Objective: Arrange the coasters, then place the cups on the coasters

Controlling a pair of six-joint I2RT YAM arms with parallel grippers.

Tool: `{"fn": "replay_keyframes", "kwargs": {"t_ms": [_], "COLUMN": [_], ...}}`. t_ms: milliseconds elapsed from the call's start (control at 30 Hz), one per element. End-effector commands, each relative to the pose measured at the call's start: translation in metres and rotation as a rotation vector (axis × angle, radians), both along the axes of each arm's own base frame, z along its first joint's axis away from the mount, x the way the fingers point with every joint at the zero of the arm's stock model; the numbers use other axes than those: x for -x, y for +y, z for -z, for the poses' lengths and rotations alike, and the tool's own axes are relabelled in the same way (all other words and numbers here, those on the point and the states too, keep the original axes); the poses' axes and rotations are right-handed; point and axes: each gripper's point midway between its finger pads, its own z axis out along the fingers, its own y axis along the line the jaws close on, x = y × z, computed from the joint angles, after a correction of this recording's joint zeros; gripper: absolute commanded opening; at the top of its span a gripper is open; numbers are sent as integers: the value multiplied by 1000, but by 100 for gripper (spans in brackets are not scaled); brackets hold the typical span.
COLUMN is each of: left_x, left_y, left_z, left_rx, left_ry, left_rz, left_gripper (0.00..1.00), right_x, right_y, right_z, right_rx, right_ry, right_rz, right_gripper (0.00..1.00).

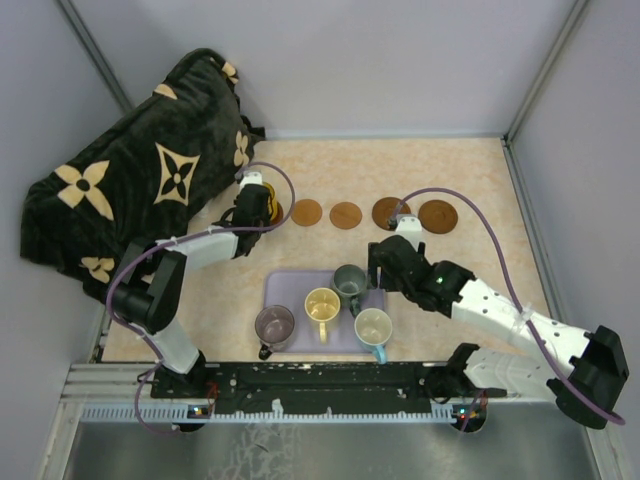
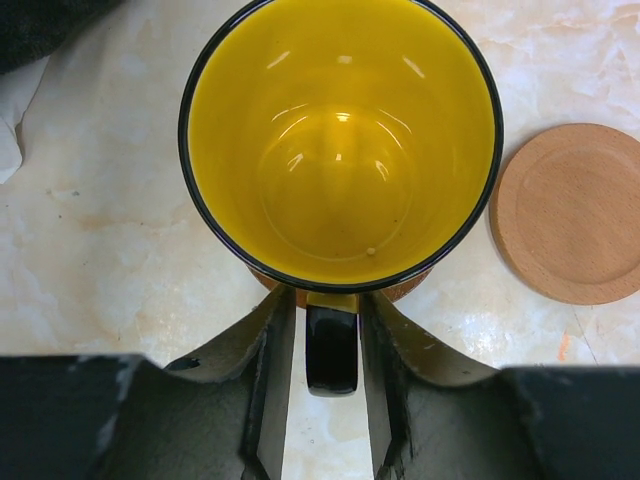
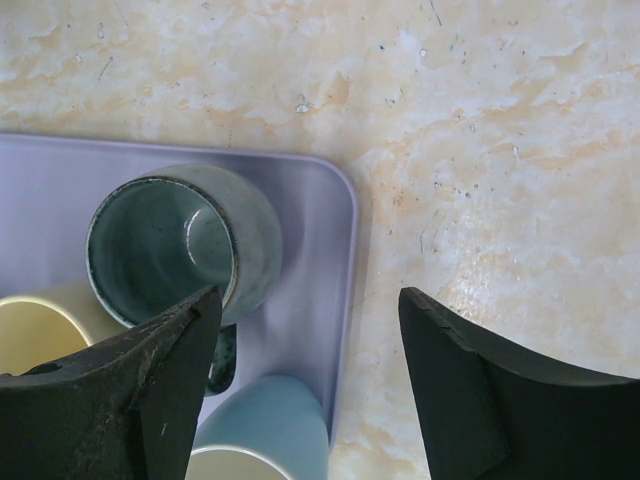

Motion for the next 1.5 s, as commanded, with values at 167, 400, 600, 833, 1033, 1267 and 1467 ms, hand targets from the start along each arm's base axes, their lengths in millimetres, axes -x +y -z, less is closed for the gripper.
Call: {"fn": "replay_keyframes", "kwargs": {"t_ms": [167, 400, 600, 833, 1033, 1267, 1467], "left_x": [-2, 6, 14, 19, 27, 49, 96], "left_y": [8, 10, 11, 8, 6, 7, -8], "left_z": [-16, -17, -16, -19, -44, -75, -81], "left_rx": [23, 36, 44, 68, 116, 163, 201], "left_ry": [-59, -55, -38, -29, -62, -95, -67], "left_rz": [-43, -39, -39, -23, -14, 7, 77], "left_gripper": [38, 38, 37, 45, 71, 75, 76], "right_x": [-6, -4, -2, 0, -1, -3, -8], "right_y": [9, 8, 7, 5, 6, 8, 6], "right_z": [-14, -15, -14, -13, -12, -12, -18], "right_rx": [-46, -56, -63, -73, -71, -69, -43], "right_ry": [-40, -42, -38, -39, -36, -38, -61], "right_rz": [5, 7, 10, 14, 16, 13, 19], "right_gripper": [72, 72, 73, 73, 73, 73, 75]}}
